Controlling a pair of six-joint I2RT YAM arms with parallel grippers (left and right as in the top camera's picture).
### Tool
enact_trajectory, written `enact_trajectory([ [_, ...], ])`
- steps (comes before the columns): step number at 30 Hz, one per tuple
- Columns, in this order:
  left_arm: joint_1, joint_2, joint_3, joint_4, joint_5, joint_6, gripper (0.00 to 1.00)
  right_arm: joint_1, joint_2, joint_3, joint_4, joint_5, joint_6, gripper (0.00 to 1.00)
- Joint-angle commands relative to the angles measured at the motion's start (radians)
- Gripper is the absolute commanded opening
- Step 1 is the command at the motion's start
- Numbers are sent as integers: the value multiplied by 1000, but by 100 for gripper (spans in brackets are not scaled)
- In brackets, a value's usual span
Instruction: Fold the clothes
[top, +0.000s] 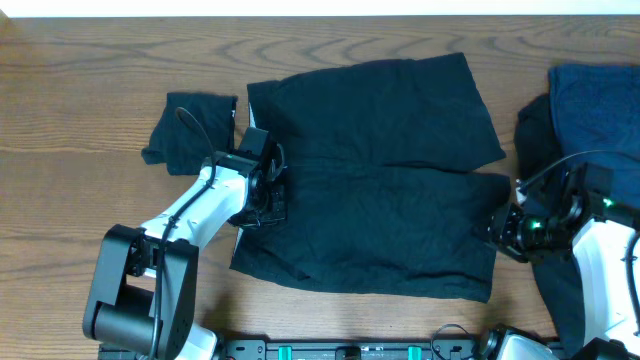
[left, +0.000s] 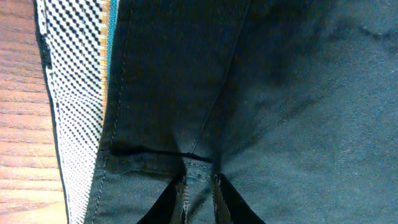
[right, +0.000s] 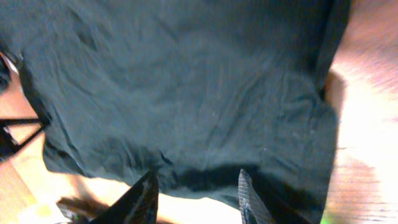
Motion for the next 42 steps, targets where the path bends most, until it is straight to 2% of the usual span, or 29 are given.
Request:
enact_trajectory([
  [1,2,1,-6,-1,-12,8,17,13,-6,-36,-1,-14,-11,26],
  [4,1,1,-6,8,-12,7,6,13,-6,-66,7,-37,-9,15],
  [6,1,-1,-5,24,0,1,6,13,-6,-92,18,-33,17,8],
  [11,1,-36,33,38,60,1,6,16,-6,-163,40,-37,63,1],
  [17,2,-154,58,28,96,-13,6,52,-6,-219,90,36,143,1],
  [24,2,-230,58,-79,83,-30,6,130,-5,-218,138,315,292,1],
  [27,2,-227,57,-172,9,-84,6,144,-2,-218,130,321,304,3],
  [30,2,-229,57,-246,-119,-111,6,154,-2,-198,129,303,304,11],
  [32,2,-229,57,-261,-165,-112,6,154,-2,-151,101,299,295,12],
  [36,2,-229,55,-269,-169,-111,6,154,-2,-56,3,291,277,14],
  [42,2,-229,53,-254,-158,-150,7,154,5,-37,-38,287,297,20],
])
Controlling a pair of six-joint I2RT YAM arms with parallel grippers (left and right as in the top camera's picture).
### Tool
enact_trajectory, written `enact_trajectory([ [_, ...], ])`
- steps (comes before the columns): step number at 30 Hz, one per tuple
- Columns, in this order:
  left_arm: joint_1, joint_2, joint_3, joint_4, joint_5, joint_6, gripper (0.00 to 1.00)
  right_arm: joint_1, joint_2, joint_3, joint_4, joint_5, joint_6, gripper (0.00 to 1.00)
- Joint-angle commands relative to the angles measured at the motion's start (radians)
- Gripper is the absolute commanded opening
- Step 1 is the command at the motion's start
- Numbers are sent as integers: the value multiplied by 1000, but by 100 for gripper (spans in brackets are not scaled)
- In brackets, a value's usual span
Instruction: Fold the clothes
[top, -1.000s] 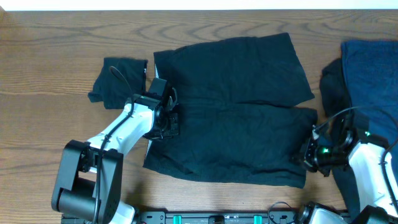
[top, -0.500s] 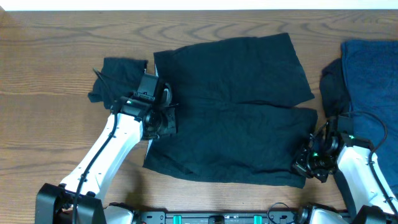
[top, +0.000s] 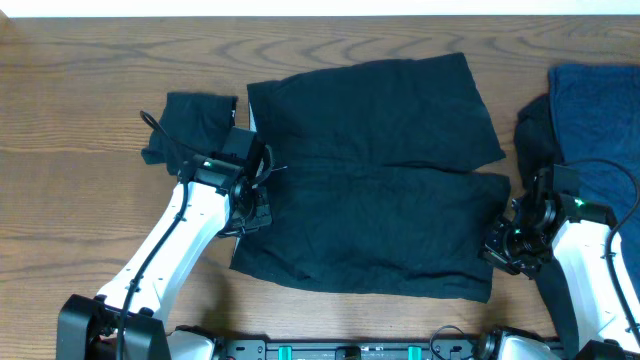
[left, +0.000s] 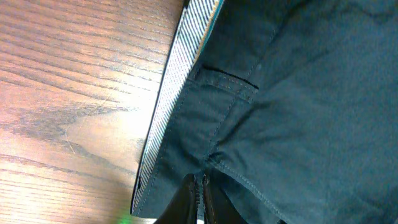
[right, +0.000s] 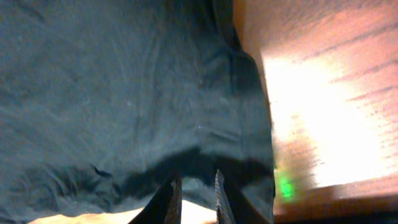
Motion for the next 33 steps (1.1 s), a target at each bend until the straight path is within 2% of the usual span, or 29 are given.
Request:
enact_trajectory([
  [1,2,0,10,1,-7,-38,7,19,8,10,-35,-18,21,23],
  [5,1,0,8,1,34,-38,7,19,14,10,-93,-34,36,36],
  [7,2,0,5,2,33,-34,7,19,14,10,-113,-31,45,45],
  [12,2,0,4,0,33,-34,7,19,13,10,-204,-39,67,48],
  [14,2,0,4,1,46,-33,7,19,13,6,-229,-38,75,53],
  [15,2,0,4,5,76,-21,7,19,13,1,-230,-39,98,78],
  [16,2,0,4,13,112,-2,7,19,13,-3,-224,-37,118,99],
  [20,1,0,4,63,214,20,7,17,13,-6,-145,-8,143,96],
  [26,2,0,4,72,214,19,7,13,13,-6,-44,85,139,99],
  [30,1,0,4,89,213,19,7,13,13,-13,50,92,135,99],
  [33,2,0,4,95,213,19,7,13,13,-16,73,166,119,99],
])
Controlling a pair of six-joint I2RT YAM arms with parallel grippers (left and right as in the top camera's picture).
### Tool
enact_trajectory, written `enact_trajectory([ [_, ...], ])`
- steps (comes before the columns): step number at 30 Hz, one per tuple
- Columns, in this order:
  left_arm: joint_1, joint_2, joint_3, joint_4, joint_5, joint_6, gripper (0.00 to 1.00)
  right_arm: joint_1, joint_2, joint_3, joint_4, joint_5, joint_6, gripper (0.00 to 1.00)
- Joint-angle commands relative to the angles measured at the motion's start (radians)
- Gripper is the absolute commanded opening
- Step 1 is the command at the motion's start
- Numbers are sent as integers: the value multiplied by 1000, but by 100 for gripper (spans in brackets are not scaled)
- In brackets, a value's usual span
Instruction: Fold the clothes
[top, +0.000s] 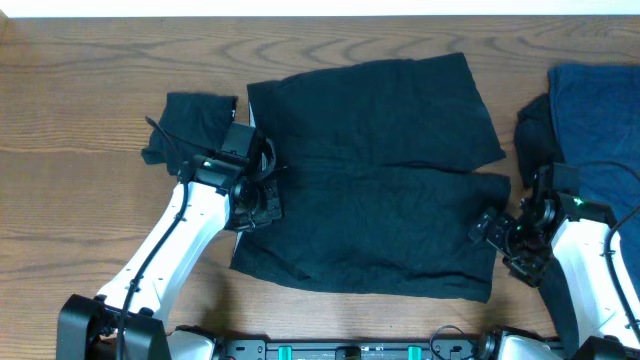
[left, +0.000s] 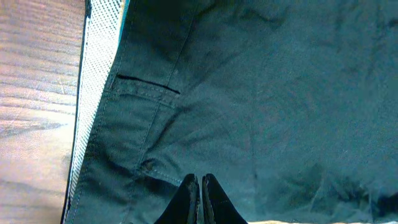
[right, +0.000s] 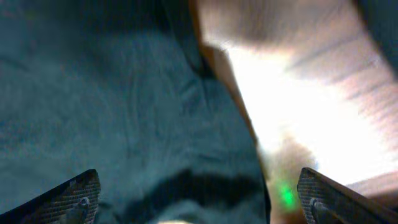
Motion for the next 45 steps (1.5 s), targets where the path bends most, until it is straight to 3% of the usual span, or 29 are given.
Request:
enact_trajectory([
  [1,2,0,4,1,12,10,7,13,3,-12,-12,133,23,99],
  [5,2,0,4,1,12,9,7,13,3,-44,-49,298,151,98],
  [7,2,0,4,3,11,9,7,13,3,-82,-8,273,146,98],
  [11,1,1,4,4,8,9,7,13,3,-160,84,133,50,90],
  [17,2,1,4,5,9,8,8,13,3,-201,168,-6,-24,54],
  [20,1,1,4,5,9,-3,8,13,3,-204,174,-66,-30,57],
  [23,1,1,4,4,9,-3,8,13,3,-204,173,-100,-30,66],
  [30,1,1,4,-2,9,-3,8,13,3,-205,138,-180,-58,67],
  [33,2,1,4,-2,9,-3,8,13,3,-216,136,-167,-65,52],
  [35,1,1,4,-2,9,-3,8,13,3,-217,148,-129,-71,1],
  [40,1,1,4,-3,9,-3,8,13,3,-162,148,-113,-99,1],
  [45,1,1,4,-3,9,-3,9,13,3,-56,29,-42,-127,1],
])
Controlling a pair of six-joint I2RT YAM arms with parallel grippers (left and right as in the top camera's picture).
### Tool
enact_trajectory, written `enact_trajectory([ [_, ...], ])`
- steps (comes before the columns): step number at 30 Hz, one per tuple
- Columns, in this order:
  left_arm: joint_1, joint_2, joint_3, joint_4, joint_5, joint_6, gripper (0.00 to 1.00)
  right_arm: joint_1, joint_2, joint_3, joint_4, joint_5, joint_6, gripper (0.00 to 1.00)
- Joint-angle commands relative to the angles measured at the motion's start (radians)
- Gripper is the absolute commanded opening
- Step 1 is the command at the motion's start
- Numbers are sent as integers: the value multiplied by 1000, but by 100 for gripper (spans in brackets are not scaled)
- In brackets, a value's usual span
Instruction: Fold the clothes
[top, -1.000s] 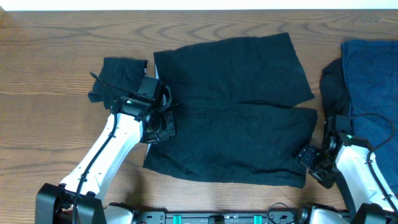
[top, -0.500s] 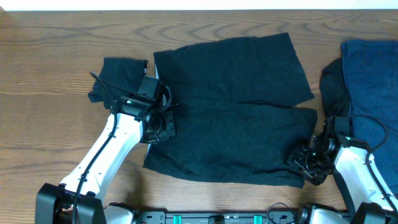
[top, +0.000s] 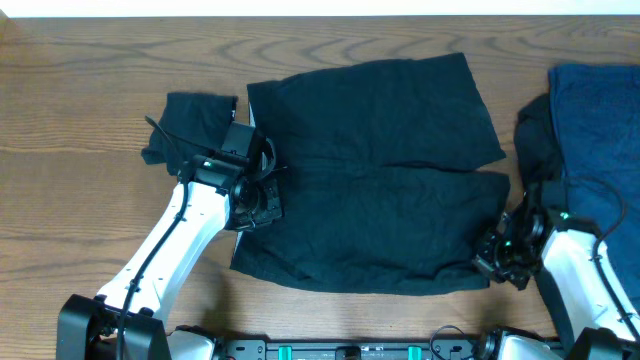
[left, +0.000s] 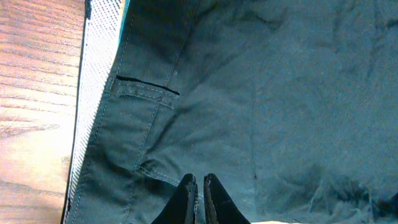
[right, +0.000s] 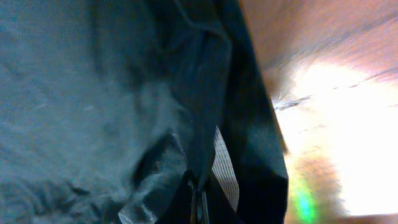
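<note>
Black shorts (top: 375, 180) lie spread flat on the wooden table, waistband to the left and legs to the right. My left gripper (top: 258, 205) rests at the near part of the waistband, shut on the fabric (left: 198, 182) beside a belt loop (left: 146, 90). The striped inner waistband (left: 93, 93) shows along the left edge. My right gripper (top: 497, 262) is at the near leg's hem corner, shut on a raised fold of the hem (right: 200, 186), with pale striped lining (right: 225, 165) exposed next to it.
A small crumpled black garment (top: 190, 125) lies just left of the shorts. A blue garment (top: 598, 110) and a dark one (top: 535, 135) are piled at the right edge, close to my right arm. Bare wood (top: 80, 200) stretches left of my left arm.
My right gripper stood wide open beside the near leg's hem; now it is shut on that hem corner, which is bunched up and drawn in a little. The left gripper has not moved.
At first my left gripper was slightly open over the waistband's belt loop and my right was open over the hem. Then the left was shut on the waistband edge and the right nearly shut. The right then stood wide open, and now grips the hem corner.
</note>
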Motion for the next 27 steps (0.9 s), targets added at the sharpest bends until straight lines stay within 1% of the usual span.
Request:
enact_trajectory([
  [1,1,1,4,-3,9,-2,9,14,-1,78,-48,89,-32,1],
  [4,1,1,4,-2,9,-2,9,15,-1,79,-42,99,-26,1],
  [8,1,1,4,-3,9,-2,10,15,-1,79,-47,196,28,1],
  [9,1,1,4,-3,9,-2,13,15,-1,79,-48,201,31,1],
  [12,2,1,4,-2,9,-2,14,16,-1,81,-48,182,28,1],
  [15,2,1,4,5,9,-2,14,16,-2,96,-51,126,-16,1],
  [20,1,1,4,4,9,-2,14,16,-1,98,-57,150,-9,2],
  [24,1,1,4,-11,9,-2,14,16,-1,98,-59,209,27,8],
  [26,2,1,4,-23,8,-2,14,16,-1,95,-60,232,44,12],
  [27,2,1,4,-27,8,-1,14,16,-1,91,-58,239,50,17],
])
